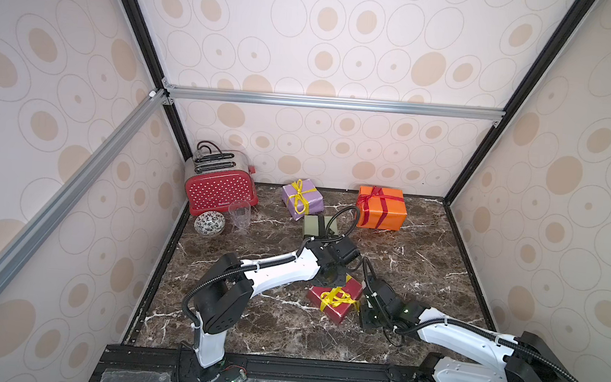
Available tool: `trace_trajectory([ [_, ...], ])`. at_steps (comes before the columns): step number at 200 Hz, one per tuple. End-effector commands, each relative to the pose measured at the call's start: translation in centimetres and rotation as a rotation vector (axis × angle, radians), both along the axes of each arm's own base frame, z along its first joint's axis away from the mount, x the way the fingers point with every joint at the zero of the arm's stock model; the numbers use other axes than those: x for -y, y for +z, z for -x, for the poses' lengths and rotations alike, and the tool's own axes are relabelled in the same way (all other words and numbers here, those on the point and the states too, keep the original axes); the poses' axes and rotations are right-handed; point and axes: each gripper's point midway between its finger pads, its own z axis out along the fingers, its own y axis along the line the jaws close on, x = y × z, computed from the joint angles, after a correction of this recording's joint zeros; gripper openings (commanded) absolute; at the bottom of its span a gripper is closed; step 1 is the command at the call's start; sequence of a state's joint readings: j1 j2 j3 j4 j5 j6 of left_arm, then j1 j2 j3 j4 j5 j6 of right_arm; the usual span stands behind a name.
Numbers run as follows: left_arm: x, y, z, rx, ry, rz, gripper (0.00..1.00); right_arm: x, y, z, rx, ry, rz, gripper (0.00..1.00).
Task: Untie the ribbon bows on the gift boxes
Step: Untie the ribbon from the gift box.
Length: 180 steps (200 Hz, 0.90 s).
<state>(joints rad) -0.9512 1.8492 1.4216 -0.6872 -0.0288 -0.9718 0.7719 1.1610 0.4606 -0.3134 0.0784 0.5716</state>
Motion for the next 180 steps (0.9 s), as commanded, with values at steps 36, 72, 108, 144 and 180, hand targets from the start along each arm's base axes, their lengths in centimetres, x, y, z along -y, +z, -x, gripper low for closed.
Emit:
trace_trajectory([
  [36,-2.3,2.2,-1.7,0.115,0.038,-0.038,0.0,0.4,0.3,-0.3,0.017,-0.02,0.004,0.0],
  [72,-5.0,1.6,-2.4,0.095,0.112,-0.008,0.0,0.7,0.3,-0.4,0.025,-0.033,0.015,0.0],
  [108,-7.2,2.8,-3.4,0.159,0.18,0.009,0.0,1.0,0.4,-0.6,0.032,-0.049,0.026,0.0],
  [144,-10.3,2.1,-3.5,0.175,0.273,0.018,0.0,1.5,0.3,-0.8,0.031,-0.08,0.041,0.0],
  [180,-13.4,1.2,-3.5,0.165,0.354,0.036,0.0,2.4,0.4,-1.0,0.023,-0.123,0.075,0.0],
])
